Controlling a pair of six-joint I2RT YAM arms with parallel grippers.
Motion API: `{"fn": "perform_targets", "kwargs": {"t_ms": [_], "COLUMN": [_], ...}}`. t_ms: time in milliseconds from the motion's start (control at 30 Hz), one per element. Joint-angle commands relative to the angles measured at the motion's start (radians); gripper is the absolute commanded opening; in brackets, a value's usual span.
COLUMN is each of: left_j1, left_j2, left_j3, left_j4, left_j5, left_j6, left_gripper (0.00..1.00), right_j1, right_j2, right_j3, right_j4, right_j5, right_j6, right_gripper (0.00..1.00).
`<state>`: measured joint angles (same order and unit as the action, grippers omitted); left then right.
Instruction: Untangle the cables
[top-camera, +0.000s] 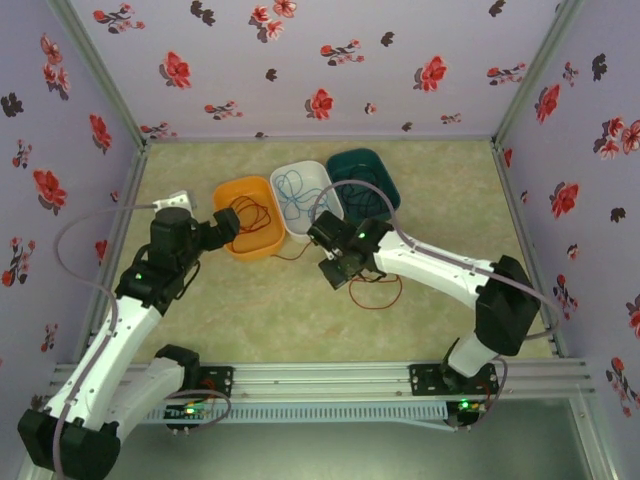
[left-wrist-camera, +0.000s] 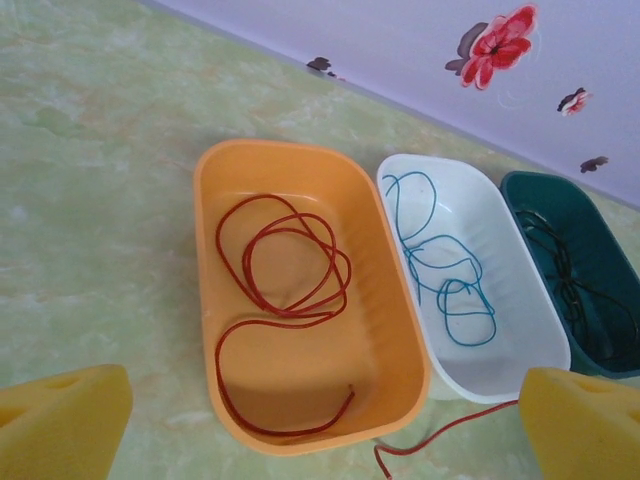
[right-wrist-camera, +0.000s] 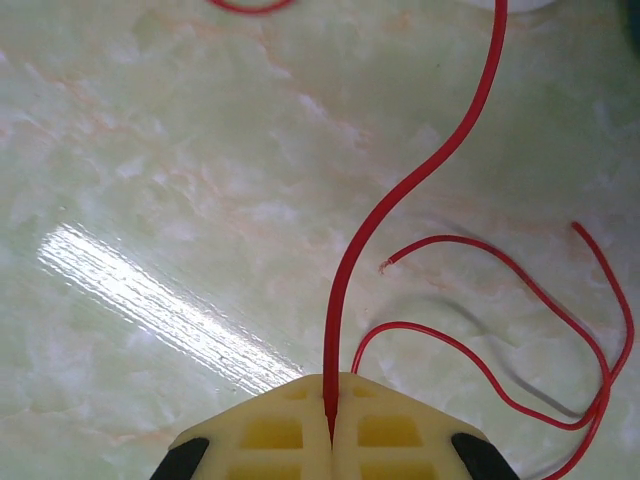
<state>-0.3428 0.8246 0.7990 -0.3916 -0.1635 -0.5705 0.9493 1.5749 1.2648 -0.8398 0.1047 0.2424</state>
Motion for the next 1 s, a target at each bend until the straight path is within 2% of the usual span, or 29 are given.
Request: {"fn": "perform_targets", "kwargs": {"t_ms": [0, 400, 600, 800, 967], "left_j1": [0.013, 0.034, 0.042, 0.050, 0.051], "left_j2": [-0.023, -0.059, -0.054, -0.060, -0.090], "left_j3": [-0.017, -0.040, -0.050, -0.046, -0.041], "left_j4": [-0.022, -0.026, -0.020, -0.011, -0.005], "left_j5": [-0.043, -0.071, -0.072, -0.073, -0.081], "left_j6": [-0.025, -0.043, -0.055, -0.042, -0.020], "left_gripper": [1.00, 1.00, 1.00, 1.00, 1.00], "right_j1": [-0.007, -0.133, -0.155, -0.159, -0.158], "right_j2": [-0.051, -0.209, -0.246, -0.206, -0.094], "right_j3": [0.037, 0.011, 0.060, 0.124, 0.216], "right_j4": [-0.025, 0.071, 0.115, 0.223, 0.281], "right_j5": [-0.020, -0.229, -0.292, -0.279, -0.277], "right_j6": [-0.011, 0.021, 0.011, 0.024, 0.059], "right_gripper": [0.00, 0.00, 0.00, 0.00, 0.00]}}
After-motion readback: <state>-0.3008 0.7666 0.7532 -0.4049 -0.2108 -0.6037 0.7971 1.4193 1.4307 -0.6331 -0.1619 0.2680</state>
